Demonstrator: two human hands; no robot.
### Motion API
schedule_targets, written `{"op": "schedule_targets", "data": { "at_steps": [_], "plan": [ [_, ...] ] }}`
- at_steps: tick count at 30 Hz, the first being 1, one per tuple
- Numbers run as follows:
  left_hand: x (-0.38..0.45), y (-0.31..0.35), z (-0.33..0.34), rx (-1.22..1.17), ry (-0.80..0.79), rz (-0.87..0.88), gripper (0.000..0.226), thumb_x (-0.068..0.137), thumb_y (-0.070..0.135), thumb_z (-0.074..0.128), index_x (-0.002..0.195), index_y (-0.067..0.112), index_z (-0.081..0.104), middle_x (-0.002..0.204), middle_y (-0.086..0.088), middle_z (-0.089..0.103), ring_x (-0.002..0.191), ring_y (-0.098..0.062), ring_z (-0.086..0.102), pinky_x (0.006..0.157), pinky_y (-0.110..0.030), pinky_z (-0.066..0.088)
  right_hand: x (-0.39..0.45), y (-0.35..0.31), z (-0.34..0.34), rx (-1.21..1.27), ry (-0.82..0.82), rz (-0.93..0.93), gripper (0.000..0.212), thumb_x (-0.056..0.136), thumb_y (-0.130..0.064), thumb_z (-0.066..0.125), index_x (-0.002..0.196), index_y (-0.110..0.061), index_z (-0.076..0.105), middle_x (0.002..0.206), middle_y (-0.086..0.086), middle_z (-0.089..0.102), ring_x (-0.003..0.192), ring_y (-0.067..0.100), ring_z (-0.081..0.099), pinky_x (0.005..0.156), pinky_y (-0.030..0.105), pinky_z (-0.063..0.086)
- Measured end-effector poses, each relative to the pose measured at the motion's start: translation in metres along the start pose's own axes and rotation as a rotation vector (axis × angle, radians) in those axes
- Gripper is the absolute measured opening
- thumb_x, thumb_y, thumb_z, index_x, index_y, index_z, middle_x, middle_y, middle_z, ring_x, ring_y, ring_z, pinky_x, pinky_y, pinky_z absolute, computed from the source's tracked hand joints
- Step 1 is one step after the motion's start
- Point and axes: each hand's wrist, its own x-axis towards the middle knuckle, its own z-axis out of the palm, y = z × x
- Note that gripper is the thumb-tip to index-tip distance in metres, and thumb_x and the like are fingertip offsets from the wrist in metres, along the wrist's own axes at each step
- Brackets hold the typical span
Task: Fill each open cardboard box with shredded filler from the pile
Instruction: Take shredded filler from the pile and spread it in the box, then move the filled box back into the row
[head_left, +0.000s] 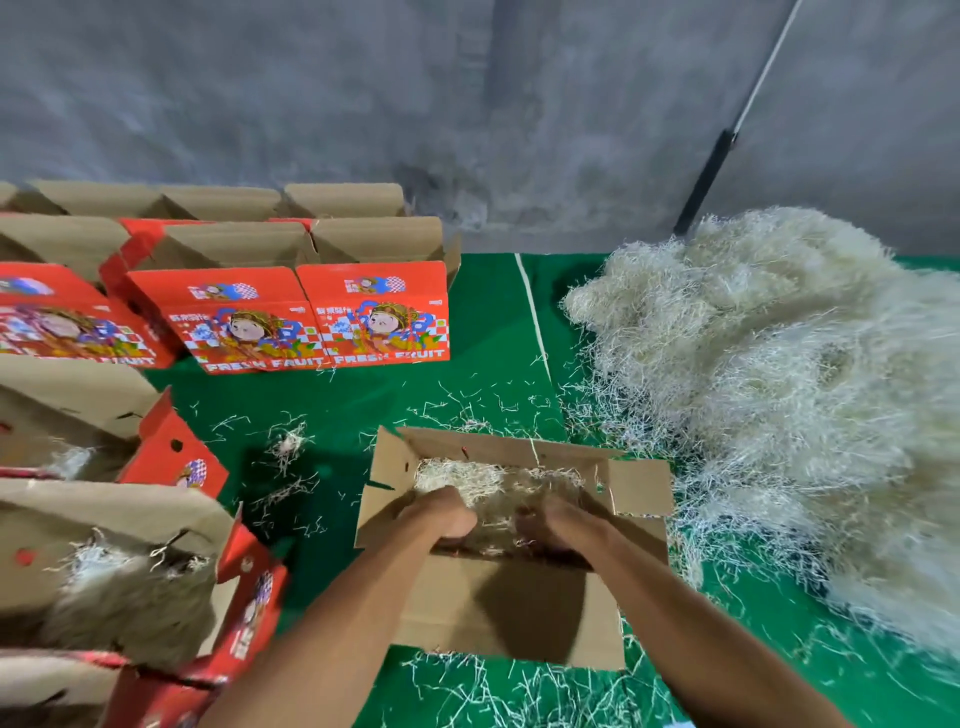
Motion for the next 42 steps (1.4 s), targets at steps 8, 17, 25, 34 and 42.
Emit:
{"op": "schedule_targets", "data": {
  "at_steps": [8,17,25,34,42],
  "plan": [
    [-0.034,0.027,-0.025,-0.090,0.109,0.329,0.037,0.099,0.040,0.048,0.087,0.008,0.064,0.090,-0.008,0.069,0.073,-0.019,0.059,0.069,-0.031,0.048,-0.032,0.002,-0.047,0.102,0.458,-0.255,0.022,0.098,-0.017,0.054,0.115,-0.023,0.068,0.099,-0.003,0.073,0.075,0.005,0.068,0.070,0.026,0.056],
    [-0.077,0.088,0.012,0.026,0.220,0.643,0.018,0.087,0.045,0.063,0.089,0.028,0.057,0.086,0.007,0.063,0.078,-0.016,0.061,0.064,-0.029,0.044,-0.051,0.045,-0.035,0.318,0.776,-0.241,0.027,0.094,-0.020,0.064,0.120,-0.027,0.061,0.103,-0.004,0.067,0.086,0.013,0.067,0.081,0.032,0.058],
    [-0.094,0.084,0.028,0.228,0.127,0.617,0.080,0.077,0.050,0.075,0.144,0.026,0.037,0.146,0.002,0.040,0.131,-0.017,0.038,0.112,-0.044,0.033,-0.040,0.074,-0.029,0.371,0.790,-0.109,0.055,0.090,-0.032,0.069,0.132,-0.006,0.046,0.117,0.008,0.059,0.108,0.026,0.060,0.094,0.045,0.053],
    [-0.096,0.084,0.012,0.127,0.328,0.593,0.038,0.089,0.015,0.055,0.120,0.036,0.062,0.113,0.005,0.067,0.088,-0.014,0.058,0.075,-0.028,0.040,-0.043,0.072,-0.042,0.761,0.723,-0.072,0.049,0.082,-0.037,0.079,0.119,-0.024,0.050,0.102,-0.011,0.064,0.074,-0.007,0.059,0.052,0.008,0.044],
    [-0.083,0.078,-0.008,0.164,0.375,0.531,0.019,0.088,0.022,0.062,0.105,0.027,0.072,0.086,0.007,0.072,0.067,-0.007,0.062,0.082,-0.033,0.055,-0.041,0.038,-0.057,0.559,0.820,-0.192,0.036,0.102,-0.030,0.051,0.134,-0.014,0.053,0.089,-0.001,0.068,0.068,0.016,0.068,0.069,0.037,0.060]
  ]
}}
